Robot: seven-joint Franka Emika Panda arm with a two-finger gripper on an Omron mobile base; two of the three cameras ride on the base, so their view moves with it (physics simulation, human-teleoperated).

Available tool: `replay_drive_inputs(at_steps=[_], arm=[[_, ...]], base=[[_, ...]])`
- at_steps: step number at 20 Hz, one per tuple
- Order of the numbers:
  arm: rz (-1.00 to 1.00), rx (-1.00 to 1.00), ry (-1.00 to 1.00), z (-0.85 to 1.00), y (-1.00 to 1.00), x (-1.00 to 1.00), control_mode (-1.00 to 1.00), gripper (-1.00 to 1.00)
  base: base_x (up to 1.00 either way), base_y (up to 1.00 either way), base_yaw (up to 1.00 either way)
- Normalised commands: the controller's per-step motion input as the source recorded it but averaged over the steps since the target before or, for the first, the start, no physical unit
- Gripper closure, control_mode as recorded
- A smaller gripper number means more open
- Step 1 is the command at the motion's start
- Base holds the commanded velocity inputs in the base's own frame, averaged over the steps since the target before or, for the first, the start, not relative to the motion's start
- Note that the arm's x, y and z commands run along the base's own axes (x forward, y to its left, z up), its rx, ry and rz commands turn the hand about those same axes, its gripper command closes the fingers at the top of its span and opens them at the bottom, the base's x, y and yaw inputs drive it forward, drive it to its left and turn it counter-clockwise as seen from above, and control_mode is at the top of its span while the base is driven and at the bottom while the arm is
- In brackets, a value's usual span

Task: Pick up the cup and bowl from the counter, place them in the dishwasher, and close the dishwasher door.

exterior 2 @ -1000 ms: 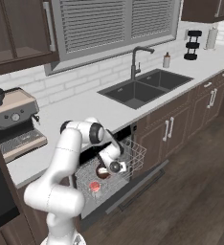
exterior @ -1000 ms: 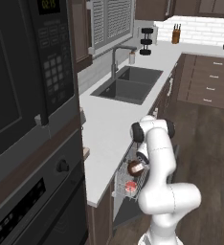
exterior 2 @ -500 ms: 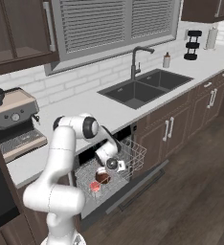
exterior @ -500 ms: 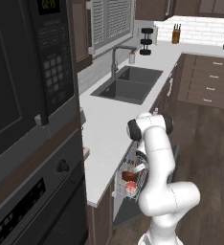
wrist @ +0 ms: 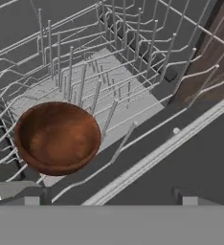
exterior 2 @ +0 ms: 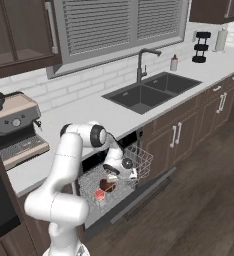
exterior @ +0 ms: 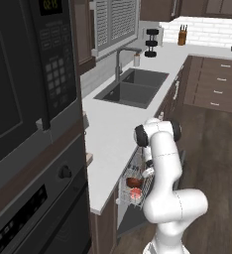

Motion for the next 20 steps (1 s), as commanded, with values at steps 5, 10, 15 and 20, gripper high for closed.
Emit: replay_drive_inputs(at_steps=[5,10,15,20], arm=[[0.0,0.07,-0.13,-0.99,0.48,0.44,-1.0,-1.0],[0.0,0.23,-0.09,-0.6,0.44,0.19,-1.0,-1.0],[0.01,0.34,-0.18,-0.02,0.45,0.03,-1.0,-1.0],[0.01,0.37,-0.14,0.08,0.25,0.0,-1.0,-1.0]], base=[[0.0,0.0,0.0],[0.0,0.0,0.0],[0.0,0.0,0.0],[0.0,0.0,0.0]])
